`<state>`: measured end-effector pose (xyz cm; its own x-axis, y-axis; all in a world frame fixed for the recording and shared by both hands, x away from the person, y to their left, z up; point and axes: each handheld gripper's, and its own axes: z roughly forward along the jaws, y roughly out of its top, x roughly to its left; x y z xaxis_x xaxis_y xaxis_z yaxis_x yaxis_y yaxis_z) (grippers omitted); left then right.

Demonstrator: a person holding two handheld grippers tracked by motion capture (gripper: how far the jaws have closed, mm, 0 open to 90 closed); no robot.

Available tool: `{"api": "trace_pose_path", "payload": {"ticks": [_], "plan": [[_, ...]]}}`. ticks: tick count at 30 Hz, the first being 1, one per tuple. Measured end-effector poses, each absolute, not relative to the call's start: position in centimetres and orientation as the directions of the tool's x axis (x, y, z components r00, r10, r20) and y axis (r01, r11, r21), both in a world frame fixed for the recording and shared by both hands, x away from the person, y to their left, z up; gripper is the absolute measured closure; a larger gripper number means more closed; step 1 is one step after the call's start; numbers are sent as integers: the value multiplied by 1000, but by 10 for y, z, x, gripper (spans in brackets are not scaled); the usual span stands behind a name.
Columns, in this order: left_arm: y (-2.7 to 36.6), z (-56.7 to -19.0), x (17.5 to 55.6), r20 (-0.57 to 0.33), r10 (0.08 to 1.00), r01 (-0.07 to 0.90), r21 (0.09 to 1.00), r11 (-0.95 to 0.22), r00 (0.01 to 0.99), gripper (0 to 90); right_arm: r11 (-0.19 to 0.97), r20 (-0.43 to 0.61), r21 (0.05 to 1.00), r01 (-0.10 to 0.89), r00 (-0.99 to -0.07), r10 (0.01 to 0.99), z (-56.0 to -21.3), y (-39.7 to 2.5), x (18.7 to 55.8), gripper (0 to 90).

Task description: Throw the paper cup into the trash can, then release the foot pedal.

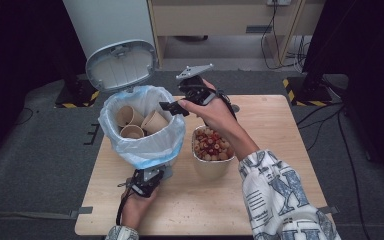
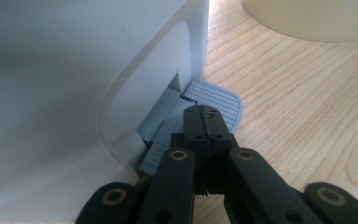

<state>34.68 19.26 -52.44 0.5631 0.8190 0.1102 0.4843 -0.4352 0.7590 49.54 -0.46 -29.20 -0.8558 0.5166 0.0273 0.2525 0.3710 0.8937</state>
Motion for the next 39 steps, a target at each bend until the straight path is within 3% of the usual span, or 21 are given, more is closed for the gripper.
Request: {"api": "trace_pose_path", "payload": {"ticks": [29,32,39], "plan": [[193,-524,346,102,824,489,761,-425,557,894,330,49,890,314,-786,616,-303,-73,497,69],[194,-521,344,90,831,493,768,-408,549,733,323,54,887,330,-769,637,-306,-88,498,67],[190,-514,335,58,844,478,803,-357,533,558,307,56,881,360,-724,688,-314,-123,501,57]]}}
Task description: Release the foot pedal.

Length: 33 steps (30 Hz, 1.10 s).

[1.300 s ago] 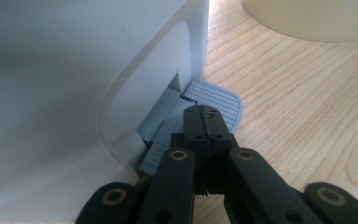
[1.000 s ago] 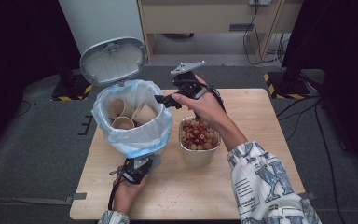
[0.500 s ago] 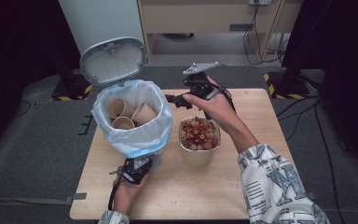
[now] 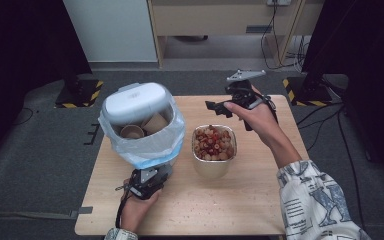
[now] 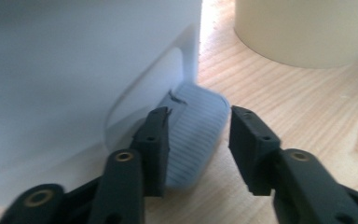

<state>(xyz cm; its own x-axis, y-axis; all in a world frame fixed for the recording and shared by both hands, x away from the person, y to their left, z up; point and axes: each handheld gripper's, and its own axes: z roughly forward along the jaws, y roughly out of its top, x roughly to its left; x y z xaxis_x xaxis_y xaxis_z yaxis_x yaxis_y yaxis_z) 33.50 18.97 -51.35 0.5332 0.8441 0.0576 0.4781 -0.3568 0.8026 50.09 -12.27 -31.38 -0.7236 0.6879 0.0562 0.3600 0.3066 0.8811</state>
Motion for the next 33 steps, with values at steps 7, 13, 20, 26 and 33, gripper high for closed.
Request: {"api": "trace_pose_path", "payload": {"ticks": [7,13,20,26,33], "plan": [[190,-510,331,46,853,485,805,-340,521,471,278,60,879,388,-668,742,-324,-155,503,57],[190,-507,329,20,847,489,809,-326,532,414,252,62,881,401,-626,777,-332,-177,502,61],[192,-506,325,12,832,491,803,-339,555,381,243,49,879,409,-587,808,-343,-200,497,68],[193,-505,324,0,823,493,800,-341,569,354,235,53,868,438,-551,833,-363,-222,490,74],[197,-504,321,-2,823,493,801,-339,568,335,216,66,863,456,-527,847,-385,-238,479,74]]}}
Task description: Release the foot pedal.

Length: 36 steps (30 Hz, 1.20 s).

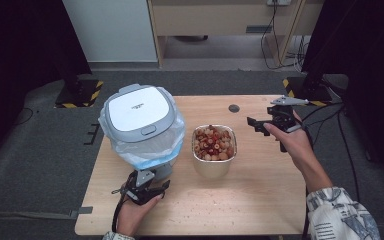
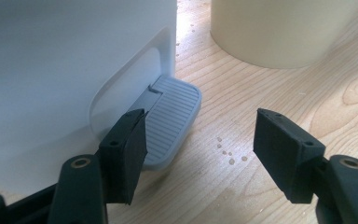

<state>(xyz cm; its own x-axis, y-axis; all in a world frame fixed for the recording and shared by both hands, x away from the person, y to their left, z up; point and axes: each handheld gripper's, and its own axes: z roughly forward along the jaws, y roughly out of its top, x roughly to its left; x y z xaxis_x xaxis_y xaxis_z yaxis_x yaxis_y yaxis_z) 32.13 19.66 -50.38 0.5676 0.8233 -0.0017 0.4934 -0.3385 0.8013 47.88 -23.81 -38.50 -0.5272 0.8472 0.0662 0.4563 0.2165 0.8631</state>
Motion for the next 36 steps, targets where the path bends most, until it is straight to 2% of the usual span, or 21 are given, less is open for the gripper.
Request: {"api": "trace_pose_path", "payload": {"ticks": [19,26,36], "plan": [[201,-506,322,0,828,504,793,-341,560,295,189,93,851,490,-494,864,-433,-262,448,73],[200,-507,323,1,828,503,793,-342,561,281,160,141,828,538,-476,868,-459,-265,443,73],[199,-508,323,4,829,505,792,-345,560,276,190,139,771,607,-453,881,-486,-257,450,69]]}}
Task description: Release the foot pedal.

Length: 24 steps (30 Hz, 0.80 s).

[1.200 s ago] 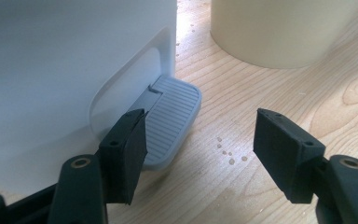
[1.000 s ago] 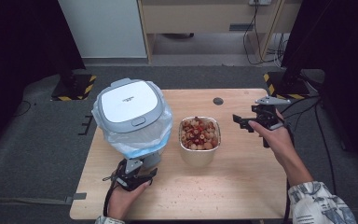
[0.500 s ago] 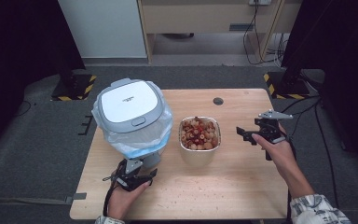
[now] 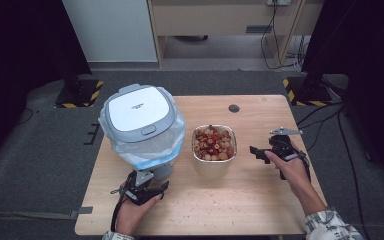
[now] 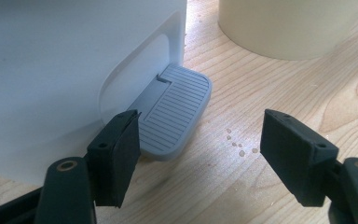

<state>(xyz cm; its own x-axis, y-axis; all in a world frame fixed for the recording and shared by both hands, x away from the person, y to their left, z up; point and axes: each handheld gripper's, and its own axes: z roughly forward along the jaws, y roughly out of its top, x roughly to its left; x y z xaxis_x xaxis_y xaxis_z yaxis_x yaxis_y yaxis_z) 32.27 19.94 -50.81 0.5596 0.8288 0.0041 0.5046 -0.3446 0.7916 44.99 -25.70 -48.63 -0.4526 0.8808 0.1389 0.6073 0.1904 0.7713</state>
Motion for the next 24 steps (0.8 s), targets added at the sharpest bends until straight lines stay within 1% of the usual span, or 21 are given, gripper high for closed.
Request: {"api": "trace_pose_path", "payload": {"ticks": [6,12,16,19,21,22,24], "plan": [[199,-508,323,2,829,506,791,-343,560,275,201,125,739,643,-425,897,-499,-253,457,68],[199,-509,323,-1,826,511,786,-348,563,272,189,105,691,698,-356,929,-525,-248,462,77],[199,-509,324,-1,825,512,785,-350,565,272,182,91,682,708,-329,940,-532,-243,465,65],[199,-509,324,-7,828,513,788,-341,561,271,186,52,699,691,-308,950,-536,-237,467,63],[199,-509,324,-8,828,513,788,-340,561,271,206,2,703,681,-291,957,-538,-230,467,45],[200,-509,324,-9,828,513,789,-339,561,271,207,-5,707,676,-287,958,-540,-228,466,27],[200,-509,324,-3,827,514,784,-347,563,271,197,-6,711,676,-274,962,-540,-224,464,26]]}}
